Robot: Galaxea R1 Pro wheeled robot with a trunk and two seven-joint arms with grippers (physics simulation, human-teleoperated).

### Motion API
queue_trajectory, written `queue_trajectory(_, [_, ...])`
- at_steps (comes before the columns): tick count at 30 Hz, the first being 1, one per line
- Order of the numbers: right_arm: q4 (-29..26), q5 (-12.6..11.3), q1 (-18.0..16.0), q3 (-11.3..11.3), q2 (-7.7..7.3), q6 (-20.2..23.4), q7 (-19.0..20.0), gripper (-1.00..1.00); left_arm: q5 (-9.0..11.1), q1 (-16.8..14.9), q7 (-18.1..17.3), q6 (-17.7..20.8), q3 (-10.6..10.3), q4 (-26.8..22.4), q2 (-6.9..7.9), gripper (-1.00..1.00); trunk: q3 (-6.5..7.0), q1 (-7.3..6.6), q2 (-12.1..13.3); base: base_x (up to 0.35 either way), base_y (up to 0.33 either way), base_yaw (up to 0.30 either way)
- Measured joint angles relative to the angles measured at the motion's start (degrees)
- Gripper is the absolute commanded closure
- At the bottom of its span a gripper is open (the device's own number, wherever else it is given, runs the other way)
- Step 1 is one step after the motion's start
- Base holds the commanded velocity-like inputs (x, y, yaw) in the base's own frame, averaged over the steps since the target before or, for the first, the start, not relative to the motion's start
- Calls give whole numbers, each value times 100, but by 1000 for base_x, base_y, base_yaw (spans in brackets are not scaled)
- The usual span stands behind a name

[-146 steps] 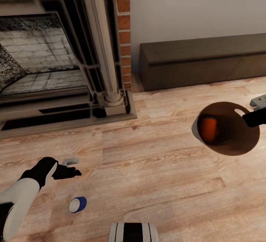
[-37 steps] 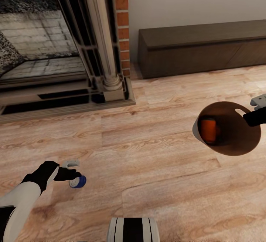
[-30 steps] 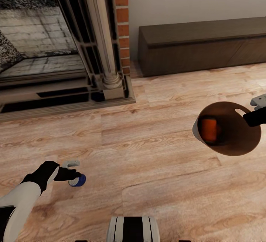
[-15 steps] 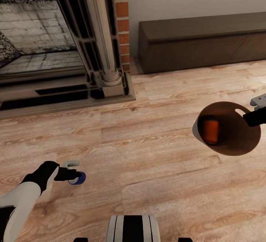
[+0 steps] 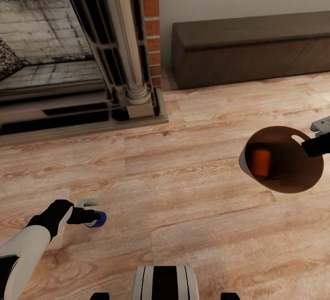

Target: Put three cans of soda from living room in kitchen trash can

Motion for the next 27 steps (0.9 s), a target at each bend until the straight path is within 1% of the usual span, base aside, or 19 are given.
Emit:
queue_trajectory(16, [0, 4, 7, 0, 0, -2, -1, 100, 0, 0, 0, -69, 0, 15, -3, -100, -17, 0, 0, 0, 0, 0])
queue_trajectory(27, [-6, -4, 9, 3, -5, -1, 0, 100, 0, 0, 0, -85, 0, 10, -7, -100, -77, 0, 0, 0, 0, 0])
